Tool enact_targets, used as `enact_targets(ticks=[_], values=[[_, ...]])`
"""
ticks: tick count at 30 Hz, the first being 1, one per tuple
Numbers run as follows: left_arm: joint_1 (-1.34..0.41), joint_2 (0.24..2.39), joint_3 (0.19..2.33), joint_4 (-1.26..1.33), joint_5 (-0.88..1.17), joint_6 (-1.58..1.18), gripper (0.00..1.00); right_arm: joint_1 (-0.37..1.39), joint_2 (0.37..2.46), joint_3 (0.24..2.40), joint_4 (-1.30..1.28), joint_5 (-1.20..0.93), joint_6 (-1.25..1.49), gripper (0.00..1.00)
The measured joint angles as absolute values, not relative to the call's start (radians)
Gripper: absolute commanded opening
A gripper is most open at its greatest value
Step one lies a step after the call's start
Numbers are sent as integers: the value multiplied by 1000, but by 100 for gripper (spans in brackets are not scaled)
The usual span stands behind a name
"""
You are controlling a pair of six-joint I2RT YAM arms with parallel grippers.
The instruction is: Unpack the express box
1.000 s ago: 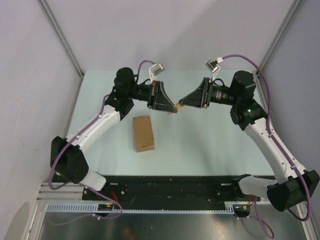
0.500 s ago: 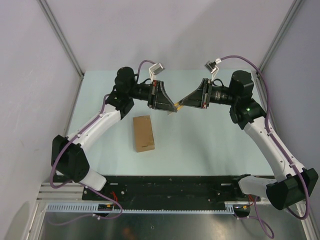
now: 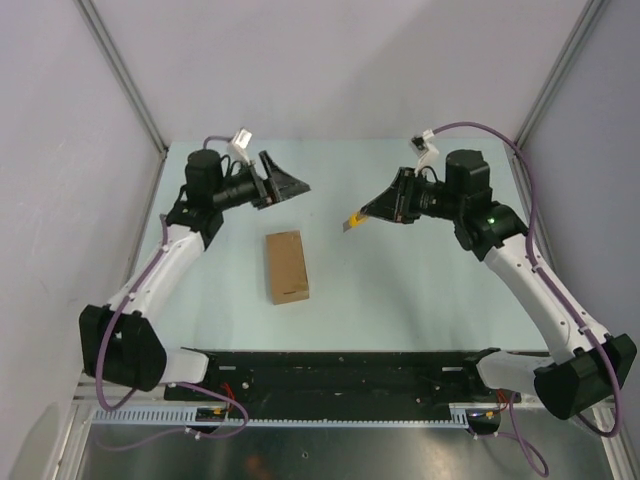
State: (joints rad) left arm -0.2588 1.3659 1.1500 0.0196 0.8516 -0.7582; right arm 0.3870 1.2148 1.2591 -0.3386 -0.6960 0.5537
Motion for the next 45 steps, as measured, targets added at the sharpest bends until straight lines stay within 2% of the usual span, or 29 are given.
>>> enact_targets(ticks=[6, 14, 22, 27, 37, 41, 45], values=[[-220, 1274, 966, -208, 415, -669, 94, 509, 1248, 1255, -435, -429, 480, 0], [-220, 1276, 800, -338, 188, -612, 97, 633, 1307, 1149, -413, -206, 476, 0], [-220, 1356, 746, -320, 232, -640, 95, 669, 1341, 1086, -372, -144, 508, 0], [-220, 1406, 713, -300, 296, -692, 83, 670, 1341, 1081, -343, -138, 517, 0], [-287, 1528, 767, -229, 395, -699, 76, 670, 1362, 1060, -316, -134, 524, 0], [-329, 1557, 785, -219, 405, -698, 77, 674, 1372, 1060, -310, -109, 524, 0], [-318, 1551, 789, -220, 392, -690, 86, 689, 1379, 1054, -296, -70, 522, 0]])
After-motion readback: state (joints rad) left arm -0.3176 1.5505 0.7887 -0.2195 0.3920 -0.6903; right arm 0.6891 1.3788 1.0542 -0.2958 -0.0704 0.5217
